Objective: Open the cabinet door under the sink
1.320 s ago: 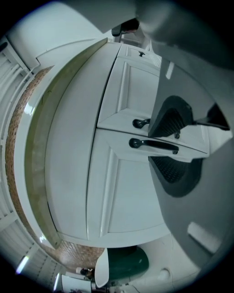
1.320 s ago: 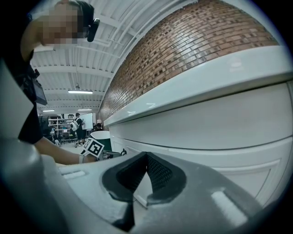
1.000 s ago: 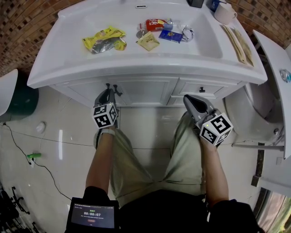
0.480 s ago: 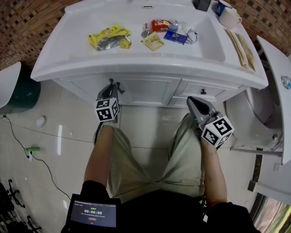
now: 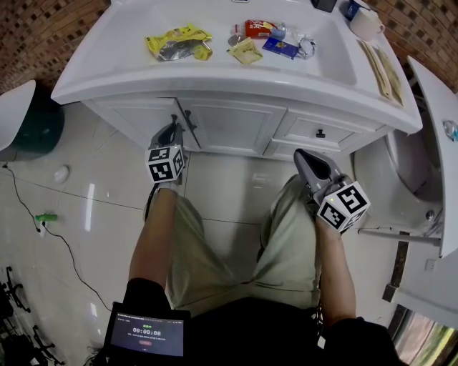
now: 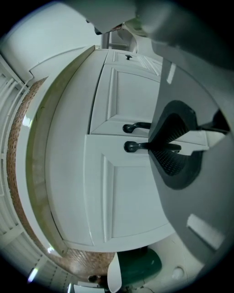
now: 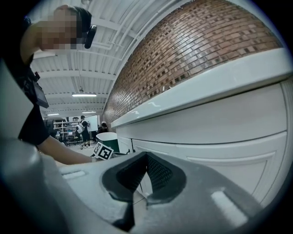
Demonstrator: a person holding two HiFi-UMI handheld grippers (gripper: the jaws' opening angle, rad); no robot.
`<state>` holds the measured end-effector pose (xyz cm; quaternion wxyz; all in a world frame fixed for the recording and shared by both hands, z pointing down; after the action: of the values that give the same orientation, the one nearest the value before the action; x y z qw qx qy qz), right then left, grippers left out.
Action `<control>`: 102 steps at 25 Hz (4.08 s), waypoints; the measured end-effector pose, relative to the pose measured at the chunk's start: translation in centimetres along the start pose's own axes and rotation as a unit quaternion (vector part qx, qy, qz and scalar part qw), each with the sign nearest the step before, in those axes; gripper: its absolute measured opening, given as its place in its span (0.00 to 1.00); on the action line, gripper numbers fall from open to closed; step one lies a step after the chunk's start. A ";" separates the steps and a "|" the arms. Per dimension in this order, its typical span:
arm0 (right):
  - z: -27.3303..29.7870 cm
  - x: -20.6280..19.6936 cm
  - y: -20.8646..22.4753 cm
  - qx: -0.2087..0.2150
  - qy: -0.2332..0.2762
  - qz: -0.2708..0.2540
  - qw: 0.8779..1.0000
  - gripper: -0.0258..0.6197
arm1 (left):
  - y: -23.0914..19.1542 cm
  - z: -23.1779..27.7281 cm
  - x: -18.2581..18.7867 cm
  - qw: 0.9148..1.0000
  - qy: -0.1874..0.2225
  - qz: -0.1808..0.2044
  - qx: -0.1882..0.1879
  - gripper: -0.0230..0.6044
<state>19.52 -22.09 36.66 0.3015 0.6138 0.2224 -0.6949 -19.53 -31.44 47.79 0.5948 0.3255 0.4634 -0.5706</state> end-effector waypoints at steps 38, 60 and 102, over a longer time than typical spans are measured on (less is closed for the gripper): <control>6.6 -1.0 -17.0 0.161 -0.013 -0.056 0.985 0.03 | -9.2 -19.5 -6.6 0.994 0.026 -0.074 0.075 0.11; 13.1 -4.7 -24.3 0.203 -0.118 -0.112 0.965 0.03 | -24.0 -25.1 -6.7 0.995 0.060 -0.054 0.060 0.10; -6.4 -3.6 -21.7 0.191 -0.043 -0.091 0.976 0.03 | 7.6 -43.8 -8.1 0.991 0.117 -0.060 -0.008 0.06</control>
<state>9.34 -1.62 37.94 0.1235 0.6066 0.1273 -0.7750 -19.32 12.79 38.47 0.5042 0.3567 0.5531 -0.5592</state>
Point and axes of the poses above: the fingertips, and each gripper's own axes: z forward along the fingers, y to its right, x out of its top, the point moved 8 cm from there along -z, backward along the fingers, and after that the axes turned 6 degrees about -z, right-handed, at the moved point
